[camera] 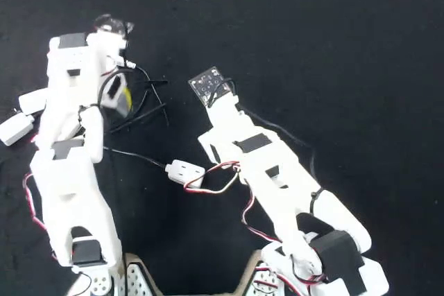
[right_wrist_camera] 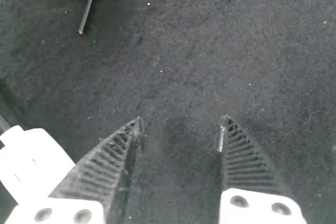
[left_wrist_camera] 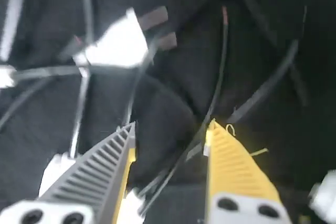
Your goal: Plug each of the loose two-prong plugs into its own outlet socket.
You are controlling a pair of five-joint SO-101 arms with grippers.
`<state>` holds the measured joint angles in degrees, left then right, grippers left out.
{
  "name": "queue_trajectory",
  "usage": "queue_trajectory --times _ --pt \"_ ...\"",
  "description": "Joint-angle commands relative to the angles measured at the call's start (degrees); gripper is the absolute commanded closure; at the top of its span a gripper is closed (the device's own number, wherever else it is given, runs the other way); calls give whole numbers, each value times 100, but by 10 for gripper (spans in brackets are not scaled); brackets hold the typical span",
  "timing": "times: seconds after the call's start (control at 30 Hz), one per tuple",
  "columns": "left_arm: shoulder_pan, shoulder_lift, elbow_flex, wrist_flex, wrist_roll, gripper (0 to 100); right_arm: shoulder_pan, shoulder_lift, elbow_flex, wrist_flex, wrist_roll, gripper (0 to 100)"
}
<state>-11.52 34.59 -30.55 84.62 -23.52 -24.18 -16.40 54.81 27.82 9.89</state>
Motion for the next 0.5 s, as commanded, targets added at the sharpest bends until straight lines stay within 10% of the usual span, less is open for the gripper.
queue_trajectory --times 0.0,0.47 --pt "127 158 -1051 -316 1319 785 114 -31 -303 -132 -35 783" --pt "242 2567 -3714 -1240 4193 785 105 -57 -312 -132 -35 783"
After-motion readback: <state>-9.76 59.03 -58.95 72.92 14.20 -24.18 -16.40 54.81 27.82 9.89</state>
